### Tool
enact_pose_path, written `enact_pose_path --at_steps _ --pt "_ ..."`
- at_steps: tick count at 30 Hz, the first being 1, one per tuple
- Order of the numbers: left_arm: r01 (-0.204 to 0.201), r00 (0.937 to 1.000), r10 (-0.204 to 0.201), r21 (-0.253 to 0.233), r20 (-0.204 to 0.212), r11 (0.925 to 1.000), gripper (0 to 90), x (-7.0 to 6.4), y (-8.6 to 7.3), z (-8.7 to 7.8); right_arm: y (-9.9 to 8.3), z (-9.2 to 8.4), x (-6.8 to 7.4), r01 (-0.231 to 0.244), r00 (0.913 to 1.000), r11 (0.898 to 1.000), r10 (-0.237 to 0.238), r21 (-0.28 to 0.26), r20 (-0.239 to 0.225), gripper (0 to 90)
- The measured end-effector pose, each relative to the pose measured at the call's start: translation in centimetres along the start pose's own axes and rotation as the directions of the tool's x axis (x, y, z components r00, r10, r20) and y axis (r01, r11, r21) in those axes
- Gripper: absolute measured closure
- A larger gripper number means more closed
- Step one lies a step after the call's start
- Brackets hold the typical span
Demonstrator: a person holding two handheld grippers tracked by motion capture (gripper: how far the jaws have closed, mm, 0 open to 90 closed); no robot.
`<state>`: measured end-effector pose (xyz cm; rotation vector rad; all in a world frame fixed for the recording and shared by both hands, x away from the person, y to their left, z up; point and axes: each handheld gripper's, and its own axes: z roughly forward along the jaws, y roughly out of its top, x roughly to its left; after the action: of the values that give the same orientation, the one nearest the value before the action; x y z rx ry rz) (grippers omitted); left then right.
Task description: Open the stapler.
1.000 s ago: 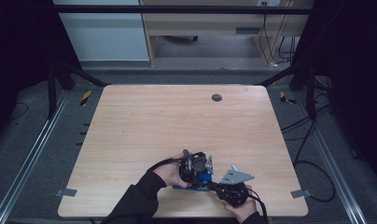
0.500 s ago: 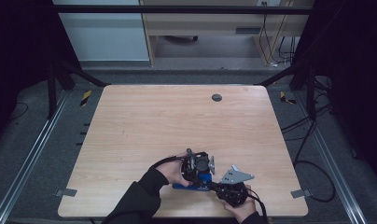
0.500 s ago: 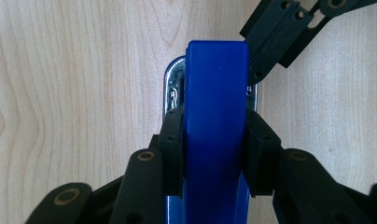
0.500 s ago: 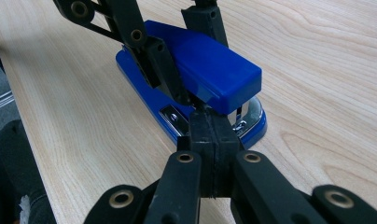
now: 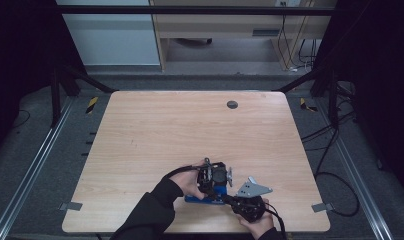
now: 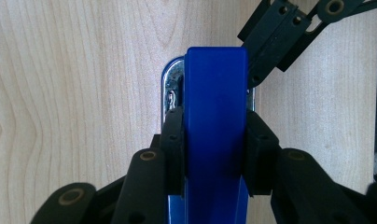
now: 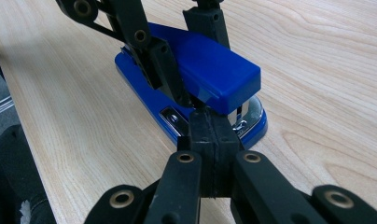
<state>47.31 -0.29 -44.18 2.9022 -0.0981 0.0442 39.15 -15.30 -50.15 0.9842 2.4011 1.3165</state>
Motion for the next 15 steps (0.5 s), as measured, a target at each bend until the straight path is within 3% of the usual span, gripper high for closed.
enact_pose_path --at_steps 15 --pt "0.002 1.0000 -0.002 -0.014 -0.006 0.9999 66.0 -0.10 -0.16 -0.15 0.11 0.04 0.13 0.006 1.0000 1.000 -0.006 0.008 0.004 90.0"
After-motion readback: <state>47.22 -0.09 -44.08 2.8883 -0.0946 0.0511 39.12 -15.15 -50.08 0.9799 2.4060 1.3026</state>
